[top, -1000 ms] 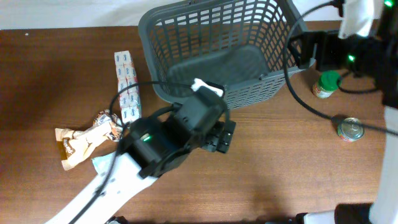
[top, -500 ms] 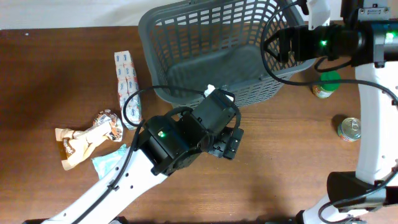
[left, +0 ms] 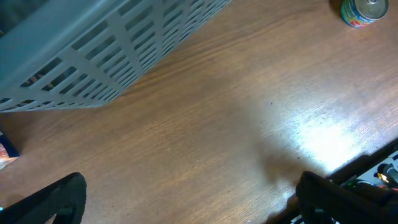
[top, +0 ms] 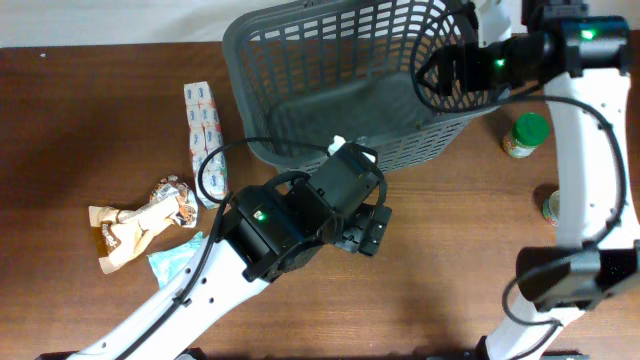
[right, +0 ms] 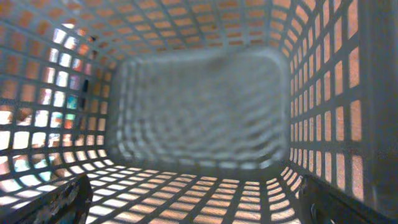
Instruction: Pack container
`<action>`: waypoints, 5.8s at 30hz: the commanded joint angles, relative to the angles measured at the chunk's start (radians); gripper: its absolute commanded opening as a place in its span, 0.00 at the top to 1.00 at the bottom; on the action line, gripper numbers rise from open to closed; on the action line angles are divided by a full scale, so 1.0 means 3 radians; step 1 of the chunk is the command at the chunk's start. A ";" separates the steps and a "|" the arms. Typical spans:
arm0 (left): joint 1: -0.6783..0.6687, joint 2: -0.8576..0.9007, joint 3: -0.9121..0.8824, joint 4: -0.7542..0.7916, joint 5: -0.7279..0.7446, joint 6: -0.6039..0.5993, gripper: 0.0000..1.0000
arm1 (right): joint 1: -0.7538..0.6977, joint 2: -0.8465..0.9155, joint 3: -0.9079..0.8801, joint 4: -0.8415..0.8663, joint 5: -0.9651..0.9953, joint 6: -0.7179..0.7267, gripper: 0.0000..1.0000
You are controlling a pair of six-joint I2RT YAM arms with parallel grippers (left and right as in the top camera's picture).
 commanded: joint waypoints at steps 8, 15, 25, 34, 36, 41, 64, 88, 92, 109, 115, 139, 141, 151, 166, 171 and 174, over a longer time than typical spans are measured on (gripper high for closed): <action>-0.0001 -0.0019 0.0029 0.0001 0.0010 -0.0032 0.01 | 0.0038 0.0173 0.0025 0.0098 0.0056 -0.0038 0.01; -0.0001 -0.0019 0.0029 0.0001 0.0008 -0.0031 0.00 | 0.0038 0.0179 0.0025 0.0098 0.0067 -0.0037 0.01; -0.0001 -0.0010 0.0029 0.0025 -0.0149 -0.0032 0.94 | 0.0037 0.0191 0.0018 0.0106 0.0078 -0.0036 0.36; -0.0001 0.0128 0.0029 0.0188 -0.0305 -0.0033 0.98 | 0.0038 0.0192 0.0004 0.0120 0.0575 0.0411 0.96; -0.0001 0.0181 0.0029 0.0229 -0.0446 -0.0069 0.98 | 0.0038 0.0192 0.0004 0.0099 0.0757 0.0561 0.96; -0.0001 0.0340 0.0029 0.0244 -0.0637 -0.0256 0.98 | 0.0042 0.0192 0.0004 -0.0034 0.0984 0.0614 0.96; 0.0109 0.0490 0.0029 0.0345 -0.0805 -0.0254 0.98 | 0.0364 0.0192 0.0004 -0.0193 0.1345 0.0576 0.96; 0.0638 0.0490 0.0029 0.0352 -0.0879 -0.0240 0.98 | 0.0387 0.0192 0.0004 -0.0488 0.1550 0.0575 0.96; 0.0689 0.0490 0.0029 0.0351 -0.0880 -0.0240 0.98 | 0.0387 0.0192 0.0004 -0.0515 0.1550 0.0575 0.96; 0.0884 0.0490 0.0029 0.0352 -0.0893 -0.0240 0.98 | 0.0387 0.0192 0.0004 -0.0609 0.1549 0.0576 0.96; 0.0886 0.0490 0.0029 0.0351 -0.0954 -0.0239 0.98 | 0.0387 0.0192 0.0004 -0.0609 0.1548 0.0576 0.96; 0.0885 0.0490 0.0029 0.0350 -0.0954 -0.0239 0.72 | 0.0445 0.0192 0.0004 -0.0568 0.1539 0.0576 0.92; 0.0885 0.0490 0.0029 0.0350 -0.0954 -0.0239 0.72 | 0.0450 0.0192 0.0004 -0.0543 0.1537 0.0576 0.92; 0.0885 0.0490 0.0029 0.0351 -0.0954 -0.0239 0.98 | 0.0453 0.0191 0.0020 -0.0476 0.1537 0.0576 0.96; 0.0879 0.0247 0.0031 0.0348 -0.0952 -0.0215 0.98 | 0.0618 0.0184 0.0937 -0.0683 0.1539 0.0566 0.96; 0.0788 -0.0145 0.0031 0.0338 -0.0950 -0.0215 0.98 | 0.0619 0.0183 0.1644 -0.1108 0.1540 0.0567 0.96; 0.0678 -0.0384 0.0031 0.0350 -0.0952 -0.0215 0.98 | 0.0621 0.0140 0.1928 -0.1231 0.1532 0.0613 0.96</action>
